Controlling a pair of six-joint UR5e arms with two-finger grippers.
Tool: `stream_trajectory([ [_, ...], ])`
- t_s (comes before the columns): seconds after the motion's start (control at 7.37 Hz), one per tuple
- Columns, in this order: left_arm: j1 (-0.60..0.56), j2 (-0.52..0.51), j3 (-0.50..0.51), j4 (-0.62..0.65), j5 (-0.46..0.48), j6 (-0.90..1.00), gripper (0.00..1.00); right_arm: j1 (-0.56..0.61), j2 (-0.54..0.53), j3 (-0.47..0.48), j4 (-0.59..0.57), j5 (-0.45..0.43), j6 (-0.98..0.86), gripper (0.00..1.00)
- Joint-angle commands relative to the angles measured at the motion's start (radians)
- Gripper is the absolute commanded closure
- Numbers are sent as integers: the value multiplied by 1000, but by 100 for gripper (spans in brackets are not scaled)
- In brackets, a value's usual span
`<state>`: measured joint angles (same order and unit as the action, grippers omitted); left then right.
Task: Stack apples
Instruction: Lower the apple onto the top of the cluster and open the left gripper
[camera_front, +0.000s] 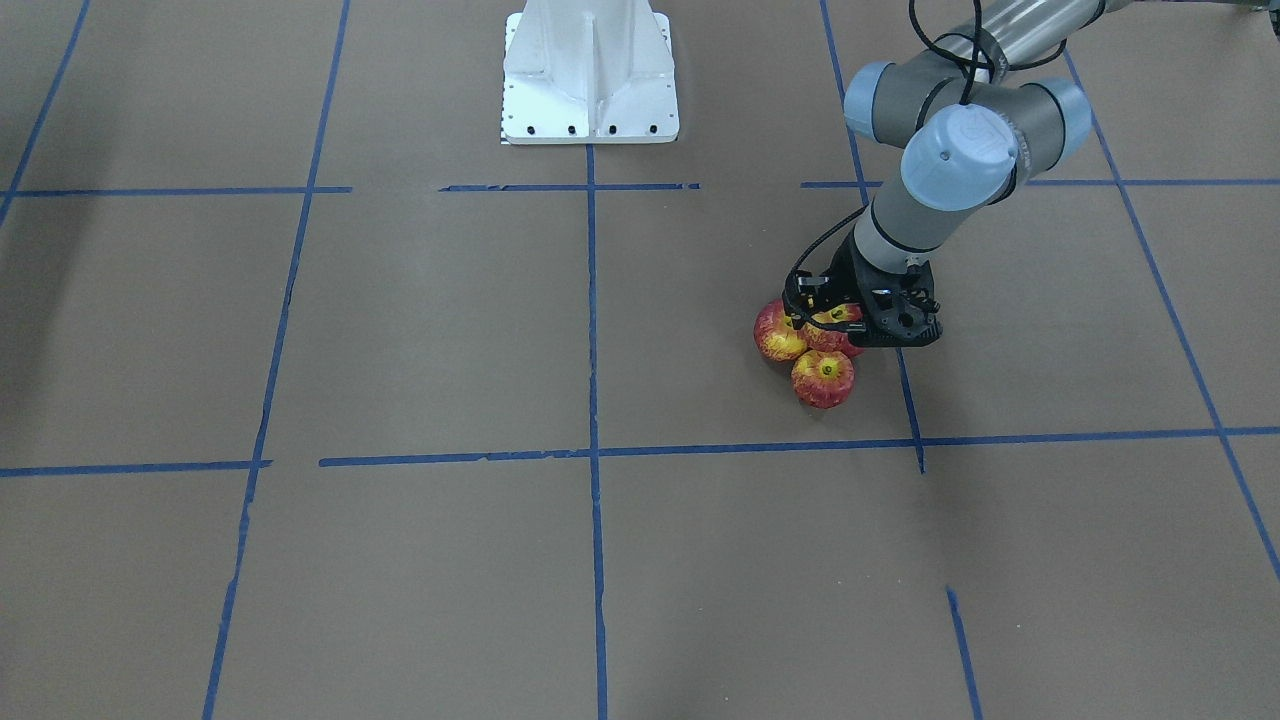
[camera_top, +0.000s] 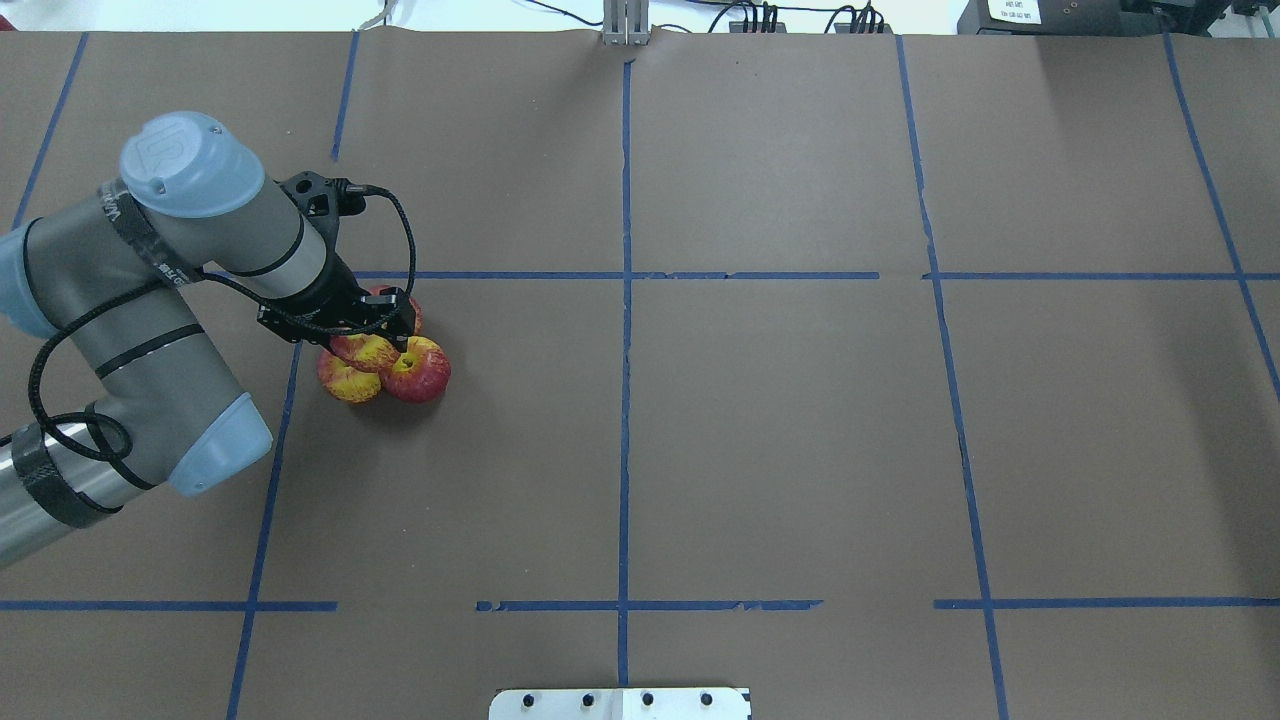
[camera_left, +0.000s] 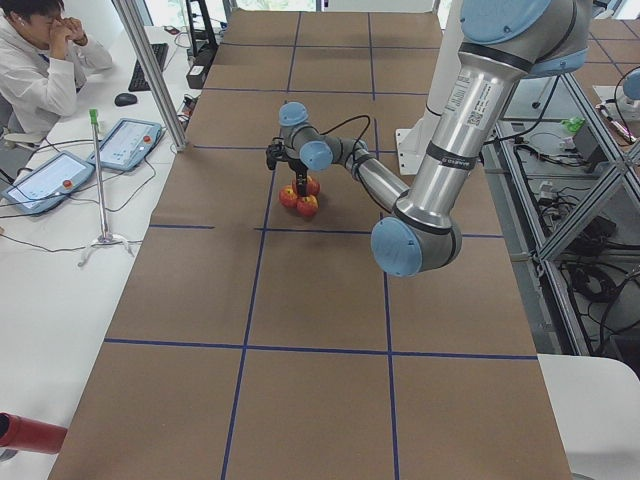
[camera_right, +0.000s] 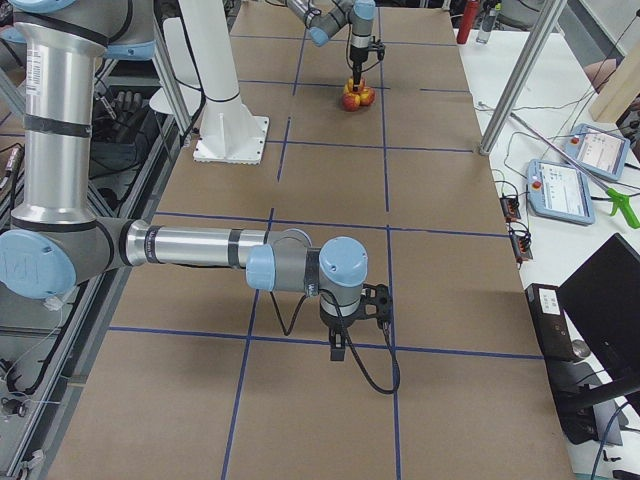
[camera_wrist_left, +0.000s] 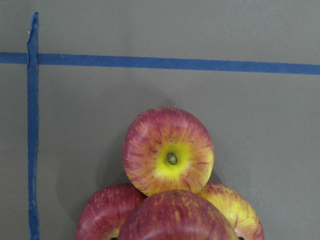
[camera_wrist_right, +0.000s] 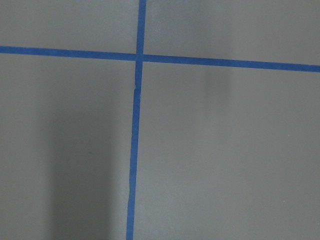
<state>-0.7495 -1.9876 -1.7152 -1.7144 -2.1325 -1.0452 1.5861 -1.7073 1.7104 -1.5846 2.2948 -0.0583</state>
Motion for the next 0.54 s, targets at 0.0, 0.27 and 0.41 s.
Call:
stream_trajectory([
  [0.0,-1,4,-10,1,25,-1,0,0,0,0,0,0,0,0],
  [0.27,-7,12,-41,7,25,-3,0,0,0,0,0,0,0,0],
  [0.41,-20,47,-100,9,25,5,0,0,0,0,0,0,0,0],
])
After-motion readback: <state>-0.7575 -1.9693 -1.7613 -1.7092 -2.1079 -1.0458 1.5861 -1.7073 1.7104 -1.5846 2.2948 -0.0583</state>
